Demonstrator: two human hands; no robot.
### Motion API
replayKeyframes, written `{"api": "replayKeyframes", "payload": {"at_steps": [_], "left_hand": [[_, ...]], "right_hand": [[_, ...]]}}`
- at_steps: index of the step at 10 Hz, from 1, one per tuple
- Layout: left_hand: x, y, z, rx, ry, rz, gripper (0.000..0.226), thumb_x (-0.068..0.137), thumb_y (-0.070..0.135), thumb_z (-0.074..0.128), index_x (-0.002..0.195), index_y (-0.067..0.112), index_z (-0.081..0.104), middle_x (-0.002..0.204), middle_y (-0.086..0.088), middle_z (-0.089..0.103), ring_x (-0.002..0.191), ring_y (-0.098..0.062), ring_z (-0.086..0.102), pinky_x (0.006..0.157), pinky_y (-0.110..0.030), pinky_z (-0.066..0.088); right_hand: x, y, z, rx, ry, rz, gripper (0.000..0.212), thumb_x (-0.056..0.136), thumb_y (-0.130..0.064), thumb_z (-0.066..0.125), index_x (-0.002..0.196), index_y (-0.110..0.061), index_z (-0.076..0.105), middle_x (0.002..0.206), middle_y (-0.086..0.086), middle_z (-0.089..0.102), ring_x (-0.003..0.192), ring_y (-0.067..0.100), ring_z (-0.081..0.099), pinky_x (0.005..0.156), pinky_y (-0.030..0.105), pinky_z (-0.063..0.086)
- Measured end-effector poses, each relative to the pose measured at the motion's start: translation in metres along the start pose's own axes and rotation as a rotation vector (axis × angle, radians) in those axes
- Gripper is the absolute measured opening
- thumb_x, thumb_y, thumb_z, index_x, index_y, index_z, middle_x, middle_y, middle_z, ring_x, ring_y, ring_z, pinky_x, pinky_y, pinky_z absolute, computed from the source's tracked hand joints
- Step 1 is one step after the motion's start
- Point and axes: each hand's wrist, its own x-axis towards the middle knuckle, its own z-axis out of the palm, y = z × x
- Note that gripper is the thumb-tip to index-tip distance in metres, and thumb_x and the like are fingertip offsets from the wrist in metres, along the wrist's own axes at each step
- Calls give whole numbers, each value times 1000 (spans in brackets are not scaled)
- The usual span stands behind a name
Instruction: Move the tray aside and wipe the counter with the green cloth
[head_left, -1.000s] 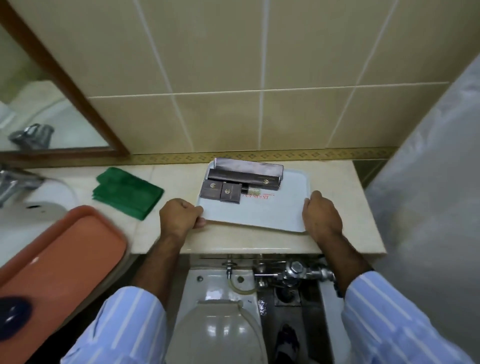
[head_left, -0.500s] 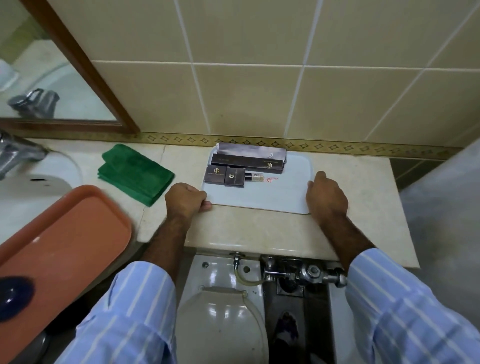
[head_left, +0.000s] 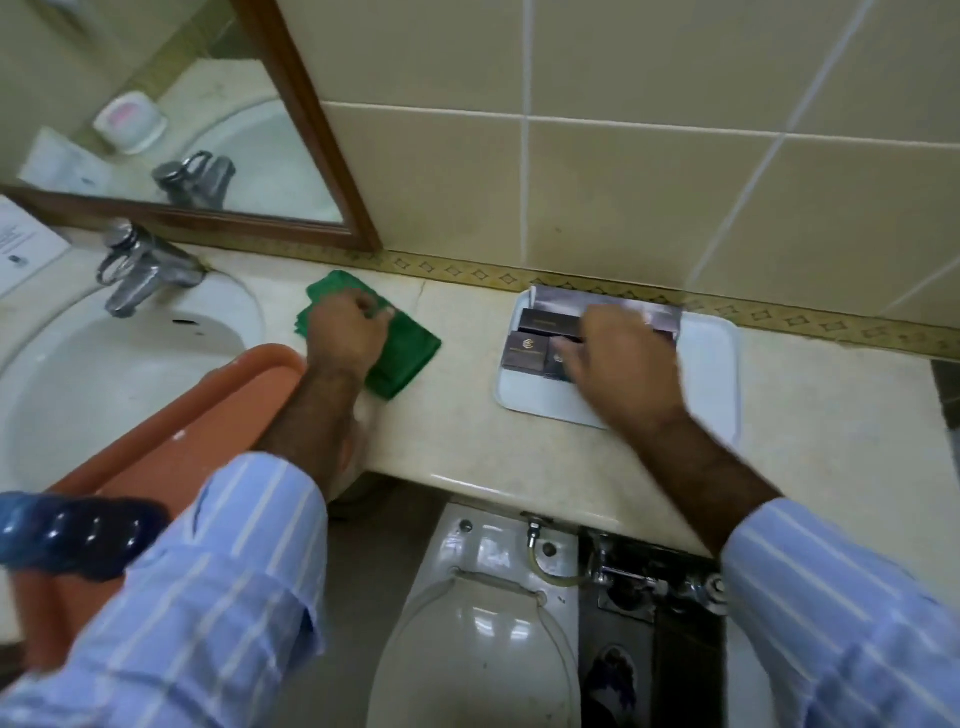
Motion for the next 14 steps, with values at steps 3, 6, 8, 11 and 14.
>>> {"api": "replayKeyframes", "payload": {"at_steps": [3,6,8,11,14], "left_hand": [[73,-59,-13,375,-186,52,61,95,38,68,137,-3,54,142,-25,58,133,-41,54,110,-40,42],[64,-61,-34,-66,-3,-16,33,81,16,71,112,8,76,114,-14,76,109,-31,70,94,-33,57],[44,-82,-94,-266,101,-56,40,72,14,72,111,14,79,106,-6,79,94,-20,74,88,-31,61],[-14,-158,-96,12,-69,-156,39,77,21,84,114,10,77,114,-14,77,104,-31,72,96,-36,56],[-41,-117,-101,269,-126,134,81,86,47,72,150,6,43,154,-19,43,143,-38,39,117,-47,38]], "right_hand": [[54,-152,85,59,-329,-49,40,107,-32,49,129,-1,63,133,21,59,125,39,56,100,42,49],[54,-180,70,541,-228,230,22,88,-13,62,108,-4,64,113,18,70,104,35,68,74,37,51],[12,-216,19,1094,-278,349,24,86,-1,73,98,-15,57,86,9,72,62,16,78,54,24,62],[-59,-251,53,811,-392,269,17,84,-1,66,97,-12,63,86,13,74,65,21,76,52,28,60],[-55,-192,12,-66,-244,-160,60,100,-55,52,148,-19,47,155,13,44,148,34,37,115,51,37]]}}
